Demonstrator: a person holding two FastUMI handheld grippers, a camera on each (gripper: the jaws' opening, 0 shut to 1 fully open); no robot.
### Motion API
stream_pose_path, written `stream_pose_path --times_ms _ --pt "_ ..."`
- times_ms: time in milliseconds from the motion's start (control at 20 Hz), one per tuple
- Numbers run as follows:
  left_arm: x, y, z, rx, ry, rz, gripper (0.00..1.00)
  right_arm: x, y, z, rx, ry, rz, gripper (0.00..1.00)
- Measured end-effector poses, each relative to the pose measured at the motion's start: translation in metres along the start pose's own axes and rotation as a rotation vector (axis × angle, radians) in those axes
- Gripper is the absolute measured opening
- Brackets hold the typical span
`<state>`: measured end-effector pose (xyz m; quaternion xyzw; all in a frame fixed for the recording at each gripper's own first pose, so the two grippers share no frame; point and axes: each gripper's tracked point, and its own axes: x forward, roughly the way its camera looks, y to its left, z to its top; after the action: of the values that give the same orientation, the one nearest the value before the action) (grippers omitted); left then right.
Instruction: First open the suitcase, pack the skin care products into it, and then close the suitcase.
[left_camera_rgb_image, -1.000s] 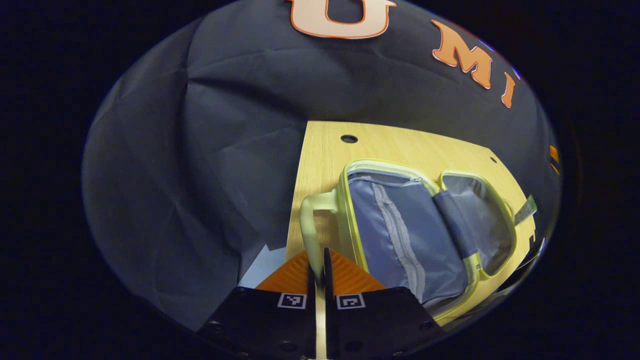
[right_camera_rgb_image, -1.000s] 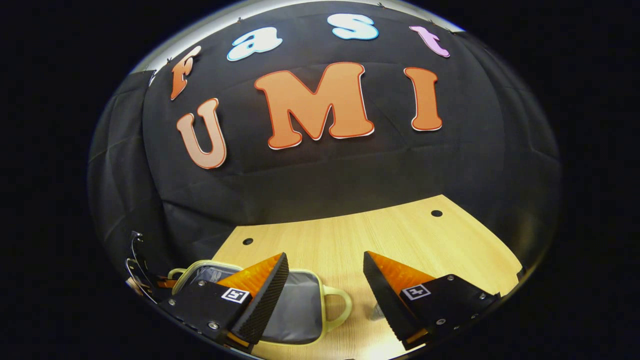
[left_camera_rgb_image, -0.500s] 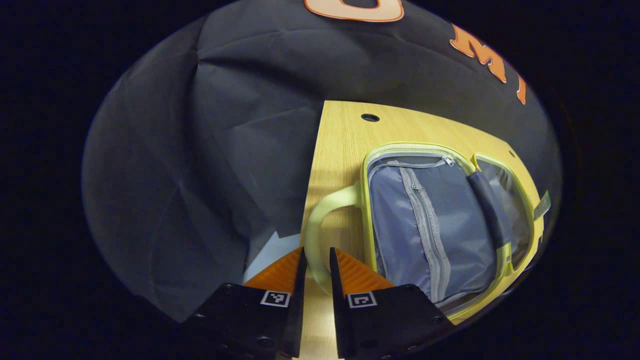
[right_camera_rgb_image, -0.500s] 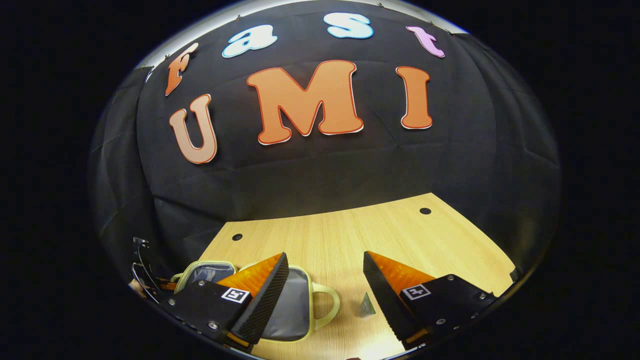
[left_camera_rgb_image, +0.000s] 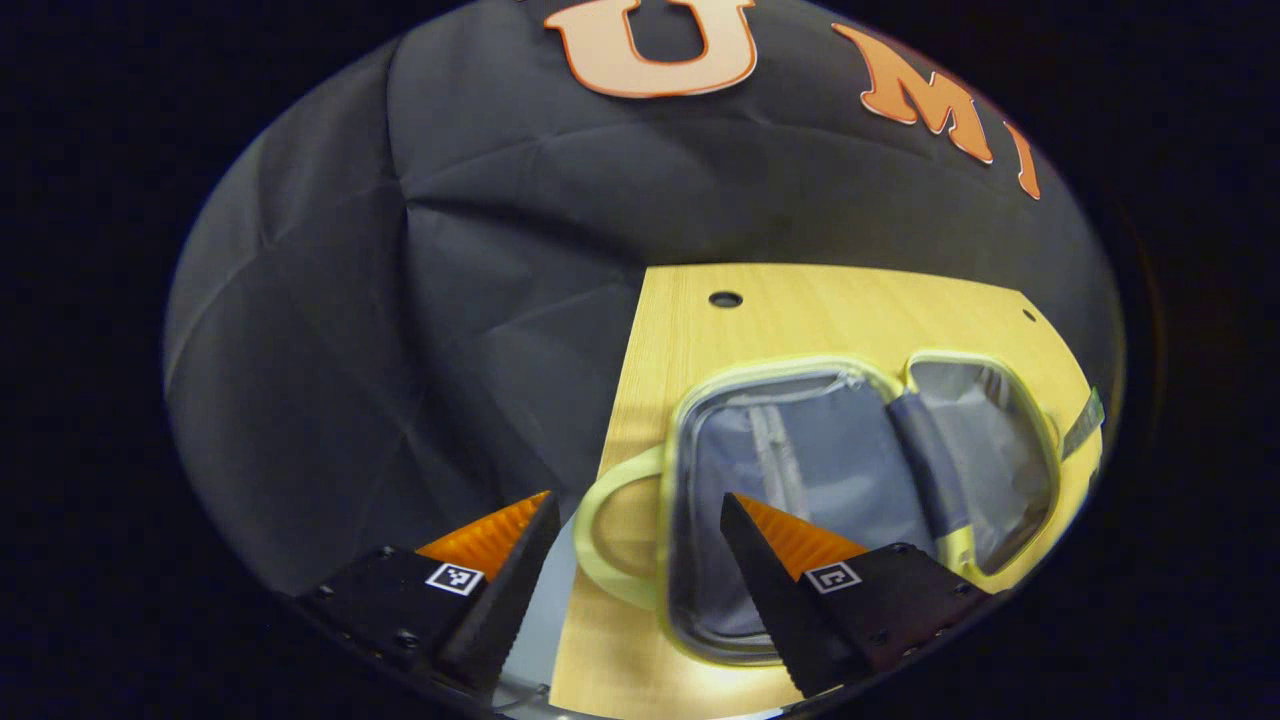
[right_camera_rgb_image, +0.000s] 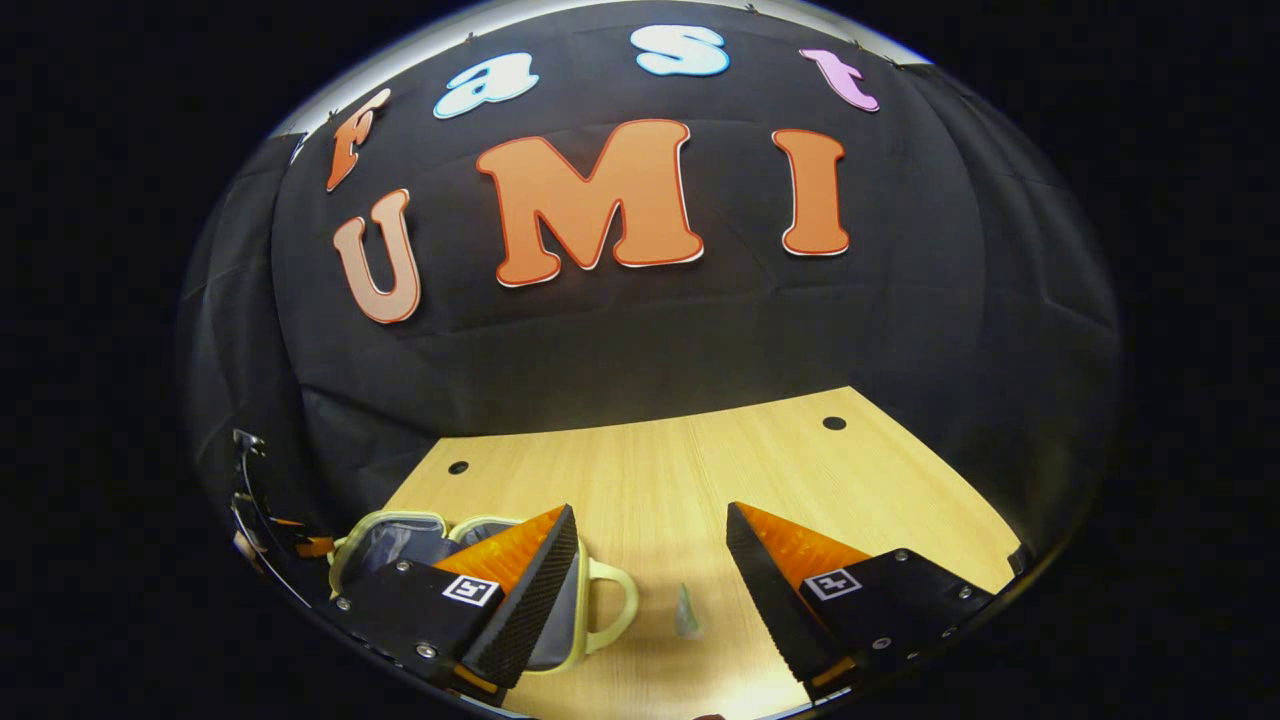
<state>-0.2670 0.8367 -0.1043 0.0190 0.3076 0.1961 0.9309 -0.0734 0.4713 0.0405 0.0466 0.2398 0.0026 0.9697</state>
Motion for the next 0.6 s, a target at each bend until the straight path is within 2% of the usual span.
stream_pose_path --times_ms 150,400,450,600 --pt "-0.04 -0.057 0.034 0.0 -0.064 -0.039 1.0 0.001 -0.029 0.001 -0.016 0.004 0.002 0.95" --pt "-0.08 -0.2 0.075 0.051 -0.175 -0.16 0.99 0.004 -0.084 0.004 -0.021 0.022 0.025 0.95" --pt "-0.083 -0.234 0.081 0.063 -0.185 -0.2 0.99 0.004 -0.096 0.005 -0.026 0.023 0.027 0.95" --pt "-0.086 -0.317 0.082 0.112 -0.184 -0.258 0.99 0.001 -0.133 0.007 -0.044 0.024 0.02 0.95"
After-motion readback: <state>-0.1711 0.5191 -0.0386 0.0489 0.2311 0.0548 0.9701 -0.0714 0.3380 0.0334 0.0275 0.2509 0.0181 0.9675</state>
